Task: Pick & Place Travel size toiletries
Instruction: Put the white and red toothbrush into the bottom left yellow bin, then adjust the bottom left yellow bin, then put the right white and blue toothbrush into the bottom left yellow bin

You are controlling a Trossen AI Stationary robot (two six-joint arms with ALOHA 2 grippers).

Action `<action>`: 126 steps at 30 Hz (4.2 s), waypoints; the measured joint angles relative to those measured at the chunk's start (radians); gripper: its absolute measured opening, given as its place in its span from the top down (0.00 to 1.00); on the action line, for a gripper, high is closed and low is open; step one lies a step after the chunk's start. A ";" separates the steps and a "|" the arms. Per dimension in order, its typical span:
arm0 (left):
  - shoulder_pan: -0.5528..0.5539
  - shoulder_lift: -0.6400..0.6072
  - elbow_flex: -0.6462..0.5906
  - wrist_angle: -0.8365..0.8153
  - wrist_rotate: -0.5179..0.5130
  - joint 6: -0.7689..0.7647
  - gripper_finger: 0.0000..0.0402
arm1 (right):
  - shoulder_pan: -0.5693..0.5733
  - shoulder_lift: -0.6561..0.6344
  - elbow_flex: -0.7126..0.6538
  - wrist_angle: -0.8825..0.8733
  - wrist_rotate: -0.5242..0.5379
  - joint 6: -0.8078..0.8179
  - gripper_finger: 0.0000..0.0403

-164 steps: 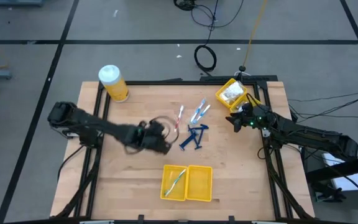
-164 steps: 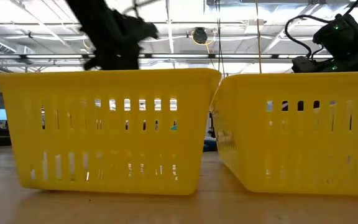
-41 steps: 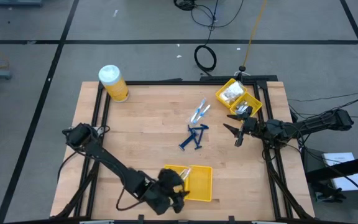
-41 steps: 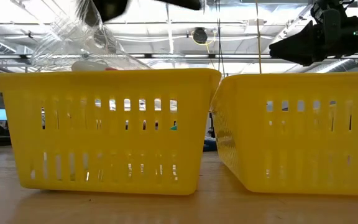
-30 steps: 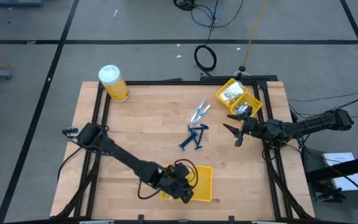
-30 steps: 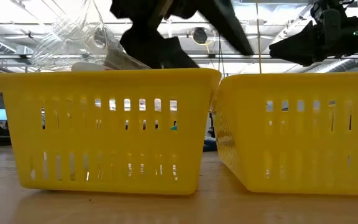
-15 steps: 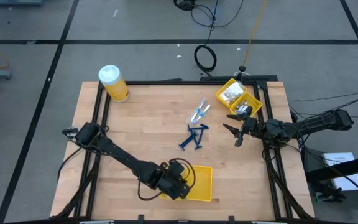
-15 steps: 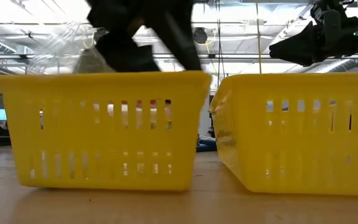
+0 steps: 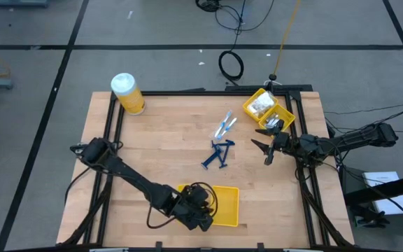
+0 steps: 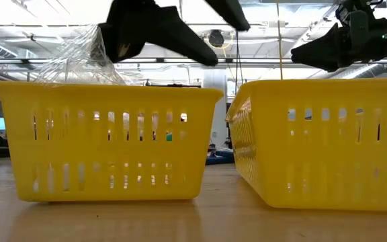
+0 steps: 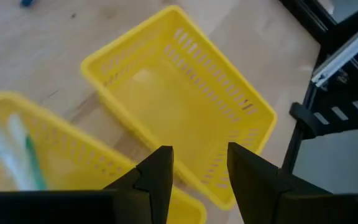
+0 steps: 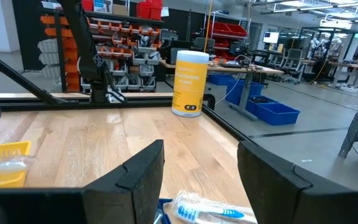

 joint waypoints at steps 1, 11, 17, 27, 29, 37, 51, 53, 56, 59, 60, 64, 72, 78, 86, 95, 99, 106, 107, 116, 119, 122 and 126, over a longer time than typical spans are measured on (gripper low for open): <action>-0.004 -0.001 0.000 -0.004 0.000 -0.024 0.63 | 0.000 0.000 0.000 -0.002 0.000 0.000 0.52; -0.086 -0.002 0.000 -0.159 -0.020 -0.259 0.63 | 0.000 0.000 0.000 -0.006 0.000 0.000 0.52; -0.114 0.001 0.000 -0.213 -0.117 -0.291 0.63 | 0.000 0.000 0.000 -0.006 0.000 0.002 0.52; -0.113 0.001 -0.013 -0.249 -0.142 -0.303 0.63 | 0.000 0.000 0.000 -0.006 0.000 0.019 0.52; -0.112 0.001 -0.046 -0.232 -0.137 -0.348 0.63 | 0.000 0.000 0.000 -0.006 0.000 0.019 0.52; -0.102 0.005 -0.110 -0.194 -0.052 -0.417 0.63 | 0.000 0.000 0.000 -0.006 0.000 0.019 0.52; -0.125 -0.037 0.100 -0.450 -0.171 -0.251 0.63 | 0.000 0.000 0.000 -0.007 0.000 0.019 0.52; -0.158 -0.057 0.101 -0.614 -0.227 -0.371 0.63 | 0.000 0.000 0.000 -0.007 0.000 0.019 0.52; -0.210 -0.061 0.100 -0.852 -0.259 -0.631 0.63 | 0.000 0.000 0.000 -0.011 0.000 0.018 0.52; -0.249 -0.061 0.070 -0.989 -0.200 -0.893 0.63 | 0.000 0.000 0.000 -0.008 0.000 0.016 0.52; -0.252 -0.060 0.052 -1.000 -0.163 -0.947 0.63 | 0.000 0.000 0.000 -0.007 0.000 0.015 0.52; -0.247 -0.056 -0.045 -0.932 -0.083 -1.023 0.63 | 0.000 0.000 0.000 -0.006 0.000 0.015 0.52; -0.149 -0.056 -0.205 -0.700 -0.089 -0.857 0.63 | 0.000 0.000 0.000 -0.006 0.000 0.021 0.52; -0.063 -0.056 -0.237 -0.468 -0.087 -0.619 0.63 | 0.000 0.000 0.000 -0.006 0.000 0.020 0.52; -0.018 -0.056 -0.238 -0.320 -0.086 -0.458 0.63 | 0.000 0.000 0.000 -0.007 0.000 0.019 0.52; -0.027 -0.096 -0.238 -0.696 -0.167 -0.676 0.63 | 0.000 0.000 0.000 -0.007 0.000 0.021 0.52; 0.072 -0.198 -0.238 -0.696 -0.247 -0.515 0.63 | 0.000 0.000 0.000 -0.007 0.000 0.022 0.52; 0.429 -0.303 -0.237 -0.270 -0.092 0.157 0.63 | -0.001 0.000 0.000 -0.007 0.000 0.019 0.52; 0.479 -0.295 -0.237 -0.171 -0.046 0.246 0.63 | -0.001 0.000 0.000 -0.007 0.000 0.019 0.52; 0.777 -0.048 -0.116 0.155 0.254 0.556 0.63 | -0.002 0.000 0.000 -0.003 0.004 0.011 0.52; 0.798 0.049 0.004 0.053 0.297 0.602 0.63 | -0.002 0.000 0.000 -0.009 0.005 0.017 0.52; 0.798 0.075 0.080 -0.019 0.322 0.656 0.63 | -0.002 0.003 0.000 -0.048 0.005 0.032 0.52; 0.747 -0.035 0.089 -0.020 0.279 0.750 0.63 | -0.002 0.018 0.000 -0.122 0.006 0.071 0.52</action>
